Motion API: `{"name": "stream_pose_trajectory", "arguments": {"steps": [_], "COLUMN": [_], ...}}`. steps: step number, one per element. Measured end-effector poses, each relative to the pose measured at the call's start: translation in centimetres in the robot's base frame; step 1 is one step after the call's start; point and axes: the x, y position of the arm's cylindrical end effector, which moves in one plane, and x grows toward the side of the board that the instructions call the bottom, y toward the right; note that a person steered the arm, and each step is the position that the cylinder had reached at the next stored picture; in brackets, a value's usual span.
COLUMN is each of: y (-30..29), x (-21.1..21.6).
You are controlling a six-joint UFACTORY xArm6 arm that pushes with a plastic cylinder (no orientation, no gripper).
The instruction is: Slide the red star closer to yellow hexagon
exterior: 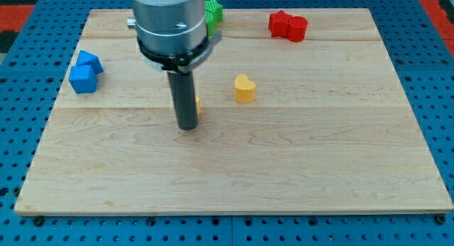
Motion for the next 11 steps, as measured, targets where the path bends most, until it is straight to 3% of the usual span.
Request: {"name": "stream_pose_trajectory", "arguments": {"steps": [1, 2, 4, 5, 6, 8, 10, 11], "y": [-2.9, -2.0, 3.3, 9.7, 20.7, 28.7, 21.0, 11.5], "x": [-2.5, -4.6, -4.6, -1.2, -3.3, -18.4, -25.7, -22.6]}}
